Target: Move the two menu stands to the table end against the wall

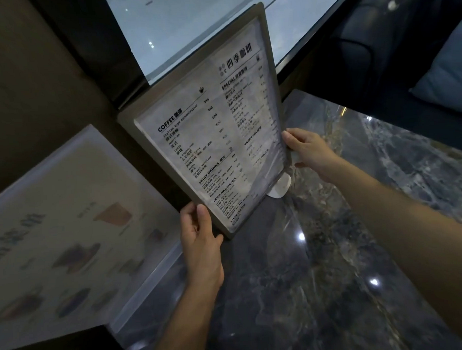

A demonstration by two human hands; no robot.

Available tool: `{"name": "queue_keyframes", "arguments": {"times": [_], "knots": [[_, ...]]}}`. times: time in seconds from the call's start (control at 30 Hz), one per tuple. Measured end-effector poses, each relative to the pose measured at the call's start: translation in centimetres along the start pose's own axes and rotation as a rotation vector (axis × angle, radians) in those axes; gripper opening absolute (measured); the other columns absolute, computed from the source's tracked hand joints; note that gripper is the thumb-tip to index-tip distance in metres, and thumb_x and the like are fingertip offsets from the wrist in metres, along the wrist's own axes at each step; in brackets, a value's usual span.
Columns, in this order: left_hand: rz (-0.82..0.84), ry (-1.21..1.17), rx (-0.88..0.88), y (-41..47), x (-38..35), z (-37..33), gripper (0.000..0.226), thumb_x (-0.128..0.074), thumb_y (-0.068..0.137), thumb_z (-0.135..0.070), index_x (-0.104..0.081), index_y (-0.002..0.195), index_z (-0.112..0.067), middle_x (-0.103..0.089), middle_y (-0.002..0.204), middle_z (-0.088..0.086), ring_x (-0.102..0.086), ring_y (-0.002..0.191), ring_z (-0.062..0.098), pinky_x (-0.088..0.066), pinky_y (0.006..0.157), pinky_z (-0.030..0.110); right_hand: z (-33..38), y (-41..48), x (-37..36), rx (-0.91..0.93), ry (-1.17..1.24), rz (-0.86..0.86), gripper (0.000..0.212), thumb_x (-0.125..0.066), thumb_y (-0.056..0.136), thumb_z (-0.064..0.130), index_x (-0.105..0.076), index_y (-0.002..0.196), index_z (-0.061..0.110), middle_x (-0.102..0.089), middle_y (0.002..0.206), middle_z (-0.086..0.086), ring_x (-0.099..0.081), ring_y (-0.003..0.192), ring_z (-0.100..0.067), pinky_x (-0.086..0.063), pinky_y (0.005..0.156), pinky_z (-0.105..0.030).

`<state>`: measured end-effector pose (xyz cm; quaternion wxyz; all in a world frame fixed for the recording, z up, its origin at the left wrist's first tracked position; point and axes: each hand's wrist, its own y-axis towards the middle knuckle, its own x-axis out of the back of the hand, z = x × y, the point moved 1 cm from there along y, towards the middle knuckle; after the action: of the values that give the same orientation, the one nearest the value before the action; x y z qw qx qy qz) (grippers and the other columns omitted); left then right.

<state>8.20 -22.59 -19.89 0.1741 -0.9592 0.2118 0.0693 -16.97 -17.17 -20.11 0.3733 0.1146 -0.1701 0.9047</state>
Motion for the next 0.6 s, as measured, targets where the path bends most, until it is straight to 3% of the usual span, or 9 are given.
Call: {"name": "queue_keyframes", "arguments": {"times": [0.17,0.3,0.47,0.6], "knots": [[-0.001,0.034,-0.009,-0.3,0.0,-0.3,0.021,-0.051,0.072,-0.052,-0.055,0.09,-0.044,-0.061,0.107,-0.018,-0.056,0.104,0.002,-0.04,0.099,0.056,-0.2,-0.5,0.1,0.027,-0.012,0.0,0.035,-0.045,0.091,0.041,-0.054,0.119,0.023,-0.059,0.109,0.006,-0.056,0.095,-0.006,-0.042,0.066,-0.019],[-0.002,0.034,-0.013,-0.5,0.1,-0.2,0.018,-0.051,0.072,-0.052,-0.057,0.088,-0.045,-0.059,0.11,-0.011,-0.054,0.107,0.005,-0.041,0.097,0.049,-0.4,-0.7,0.3,0.022,-0.051,0.018,0.044,-0.046,0.09,0.041,-0.048,0.128,0.018,-0.056,0.123,-0.003,-0.053,0.11,-0.017,-0.04,0.081,-0.028],[-0.003,0.04,-0.025,-0.5,0.1,0.3,0.022,-0.051,0.072,-0.052,-0.058,0.089,-0.04,-0.061,0.101,-0.019,-0.058,0.096,-0.005,-0.046,0.082,0.032,-0.3,-1.2,0.6,0.044,-0.058,0.004,0.04,-0.046,0.092,0.036,-0.05,0.126,0.016,-0.056,0.125,-0.006,-0.051,0.107,-0.014,-0.038,0.084,-0.028],[-0.007,0.07,-0.045,-0.2,0.4,0.7,0.024,-0.053,0.07,-0.053,-0.058,0.09,-0.041,-0.062,0.103,-0.013,-0.062,0.09,-0.008,-0.047,0.071,0.021,-0.4,-1.6,0.7,0.044,-0.058,0.015,0.039,-0.045,0.092,0.036,-0.05,0.126,0.017,-0.057,0.124,-0.006,-0.052,0.107,-0.014,-0.038,0.083,-0.028]]}}
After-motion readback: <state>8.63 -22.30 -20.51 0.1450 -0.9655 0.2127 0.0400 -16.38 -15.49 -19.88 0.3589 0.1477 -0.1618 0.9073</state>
